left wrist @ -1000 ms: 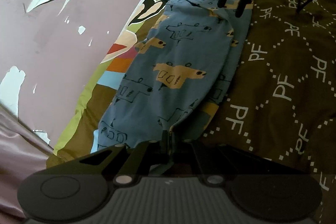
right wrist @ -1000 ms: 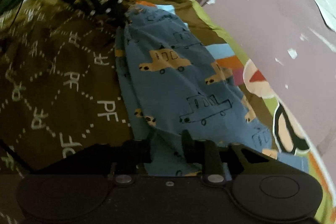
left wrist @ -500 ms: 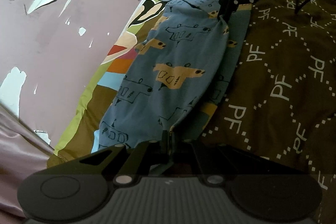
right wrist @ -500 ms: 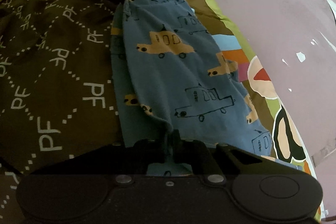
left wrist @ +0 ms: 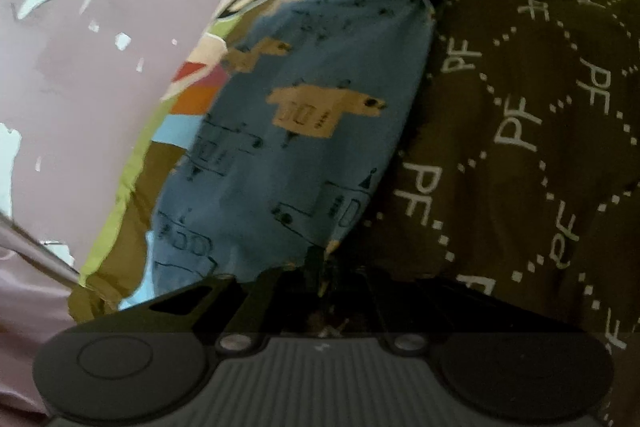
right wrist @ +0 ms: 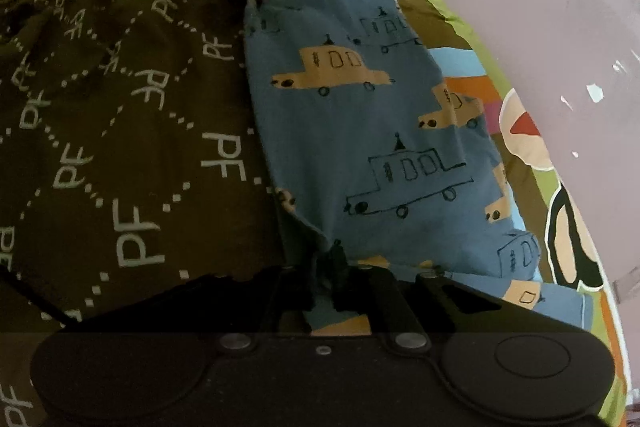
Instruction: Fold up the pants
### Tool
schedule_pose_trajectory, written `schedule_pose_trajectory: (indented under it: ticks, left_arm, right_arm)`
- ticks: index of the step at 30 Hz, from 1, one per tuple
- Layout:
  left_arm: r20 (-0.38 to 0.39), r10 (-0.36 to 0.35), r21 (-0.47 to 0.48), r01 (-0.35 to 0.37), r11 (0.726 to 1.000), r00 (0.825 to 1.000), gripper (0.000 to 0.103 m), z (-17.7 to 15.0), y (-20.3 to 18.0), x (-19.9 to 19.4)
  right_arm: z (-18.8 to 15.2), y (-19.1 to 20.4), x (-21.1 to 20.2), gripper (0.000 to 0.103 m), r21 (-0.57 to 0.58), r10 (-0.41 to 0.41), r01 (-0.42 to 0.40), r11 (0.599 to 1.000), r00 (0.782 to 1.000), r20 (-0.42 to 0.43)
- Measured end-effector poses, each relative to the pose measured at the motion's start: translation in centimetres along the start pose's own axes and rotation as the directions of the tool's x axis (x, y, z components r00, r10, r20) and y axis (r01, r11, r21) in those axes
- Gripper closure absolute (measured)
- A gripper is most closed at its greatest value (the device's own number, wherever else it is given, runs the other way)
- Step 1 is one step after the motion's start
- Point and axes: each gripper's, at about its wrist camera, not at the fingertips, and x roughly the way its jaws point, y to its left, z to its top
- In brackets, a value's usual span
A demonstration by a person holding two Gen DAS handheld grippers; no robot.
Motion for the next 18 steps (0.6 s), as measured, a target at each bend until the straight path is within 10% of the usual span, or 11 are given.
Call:
schedule_pose_trajectory:
  ticks: [3, 9, 18]
  left_arm:
    - [0.015, -0.046, -0.062, 0.047, 0.997, 0.999, 0.06, 0.0, 0.8, -0.6]
    - [0.078, -0.015, -0.242, 0.034, 0.97, 0.997, 0.009, 2.1, 1.4, -2.3]
    - [0.316, -0.066, -0.359, 0.184, 0.915, 0.947, 0.003, 13.2, 1.7, -0.6]
  right_arm:
    - [-0.5, -0.9, -1.2, 0.039, 0.052, 0.016, -0.016, 0.999, 1.0, 0.001]
    - [-3.4, -2.9, -5.5, 0.002, 0.17, -0.036, 0.049, 0.984, 0.996, -0.076]
    - [-9.1, -7.2, -9.3, 0.001, 0.45, -0.185, 0.239, 0.86, 0.969, -0.161]
